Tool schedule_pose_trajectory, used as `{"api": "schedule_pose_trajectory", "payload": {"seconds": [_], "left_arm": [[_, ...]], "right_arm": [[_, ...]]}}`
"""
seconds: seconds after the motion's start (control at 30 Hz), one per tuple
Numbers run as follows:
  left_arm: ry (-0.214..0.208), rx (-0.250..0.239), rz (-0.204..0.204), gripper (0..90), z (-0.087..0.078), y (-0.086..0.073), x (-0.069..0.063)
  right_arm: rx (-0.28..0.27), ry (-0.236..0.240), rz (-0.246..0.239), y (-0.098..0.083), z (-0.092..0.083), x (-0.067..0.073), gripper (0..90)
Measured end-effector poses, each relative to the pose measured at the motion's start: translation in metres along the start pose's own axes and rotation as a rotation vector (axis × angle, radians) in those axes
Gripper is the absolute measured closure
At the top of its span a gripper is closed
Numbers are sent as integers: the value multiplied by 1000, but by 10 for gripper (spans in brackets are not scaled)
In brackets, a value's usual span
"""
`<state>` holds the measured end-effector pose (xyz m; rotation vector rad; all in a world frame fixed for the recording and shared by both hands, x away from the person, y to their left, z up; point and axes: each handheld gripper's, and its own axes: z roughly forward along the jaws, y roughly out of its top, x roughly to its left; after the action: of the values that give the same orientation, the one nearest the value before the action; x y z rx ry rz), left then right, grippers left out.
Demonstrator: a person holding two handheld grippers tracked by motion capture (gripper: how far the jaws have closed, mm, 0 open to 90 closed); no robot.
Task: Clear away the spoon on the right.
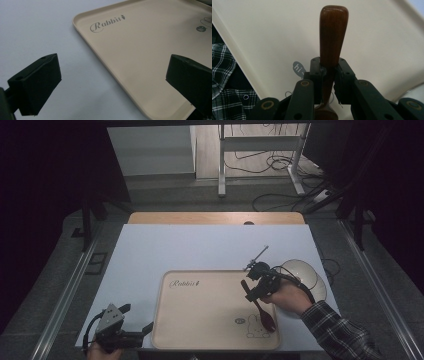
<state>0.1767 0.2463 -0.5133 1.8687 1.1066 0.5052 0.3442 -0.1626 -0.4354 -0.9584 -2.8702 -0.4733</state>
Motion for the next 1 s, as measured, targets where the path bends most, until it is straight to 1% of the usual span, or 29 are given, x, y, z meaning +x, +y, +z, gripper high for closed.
{"api": "schedule_pose_trajectory", "payload": {"seconds": [0.07,0.1,0.13,0.17,0.23,0.3,0.4,0.43,0.5,0.53,0.57,0.63,0.73,0.77,0.83,0.87,0.9,0.93,1.0], "left_arm": [[0,0,0,0,0,0,0],[-1,-1,1,0,0,0,0],[-1,-1,1,0,0,0,0],[-1,-1,1,0,0,0,0],[-1,-1,0,0,0,0,0],[-1,-1,1,0,0,0,0],[-1,0,1,0,0,0,0],[-1,1,0,0,0,0,0],[-2,1,1,0,0,0,0],[-2,1,2,0,0,0,0],[-2,2,2,0,0,0,0],[-2,2,3,0,0,0,0],[-2,3,3,0,0,0,0],[-2,4,3,0,0,0,0],[-4,6,4,0,0,0,0],[-4,6,4,0,0,0,0],[-4,7,4,0,0,0,0],[-4,7,4,0,0,0,0],[-4,8,4,0,1,0,0]], "right_arm": [[8,0,-1,0,6,1,777],[8,8,1,-1,12,0,776],[8,8,1,-1,12,0,776],[8,8,3,-2,19,0,772],[6,12,5,-3,22,-1,770],[3,8,8,-6,29,-2,763],[-2,4,0,-7,31,-2,753],[-21,-5,-6,-8,29,-2,690],[-27,-9,-5,-8,28,-2,687],[-38,-10,-7,-9,26,-2,675],[-64,-16,-6,-12,23,-2,661],[-71,-19,-9,-13,23,-2,653],[-103,-41,-24,-20,23,1,625],[-124,-45,-31,-23,24,4,604],[-135,-42,-34,-25,25,5,594],[-141,-46,-38,-26,25,6,574],[-167,-54,-44,-29,26,8,529],[-167,-54,-44,-29,26,8,529],[-193,-57,-47,-30,27,10,484]]}}
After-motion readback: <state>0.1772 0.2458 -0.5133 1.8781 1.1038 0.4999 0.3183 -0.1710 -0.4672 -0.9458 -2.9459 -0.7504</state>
